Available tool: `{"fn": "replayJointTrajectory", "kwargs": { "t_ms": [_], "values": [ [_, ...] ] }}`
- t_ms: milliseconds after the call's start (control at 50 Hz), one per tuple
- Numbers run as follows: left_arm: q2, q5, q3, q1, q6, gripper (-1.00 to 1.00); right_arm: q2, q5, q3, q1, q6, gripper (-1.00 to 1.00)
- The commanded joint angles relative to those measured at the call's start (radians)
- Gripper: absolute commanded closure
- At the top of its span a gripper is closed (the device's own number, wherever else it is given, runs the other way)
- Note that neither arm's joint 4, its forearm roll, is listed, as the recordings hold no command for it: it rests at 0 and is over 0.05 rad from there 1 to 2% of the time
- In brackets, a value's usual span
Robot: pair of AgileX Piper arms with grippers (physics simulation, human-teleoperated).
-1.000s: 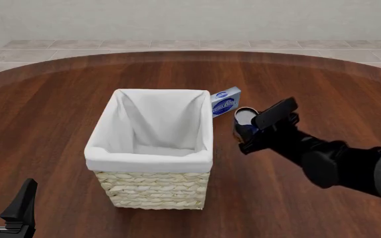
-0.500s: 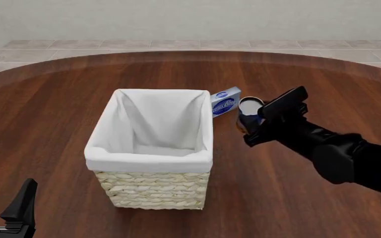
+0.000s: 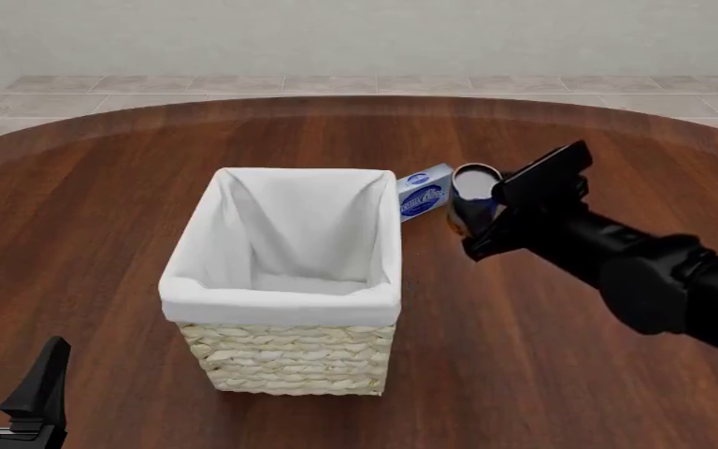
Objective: Pick up the alphabet soup and put it in the basket.
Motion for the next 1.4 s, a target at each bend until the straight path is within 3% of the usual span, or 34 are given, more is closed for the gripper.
{"fn": "replayJointTrajectory", "kwargs": {
  "t_ms": [20,1400],
  "values": [
    [0.000,0.000,0.000,0.000,0.000,-1.00,-0.019,0.025,-0.038,0.004,0.007,1.00],
    [0.000,0.000,0.000,0.000,0.000,-1.00,-0.022,0.158,-0.253,0.130,-0.033,1.00]
  ]
}}
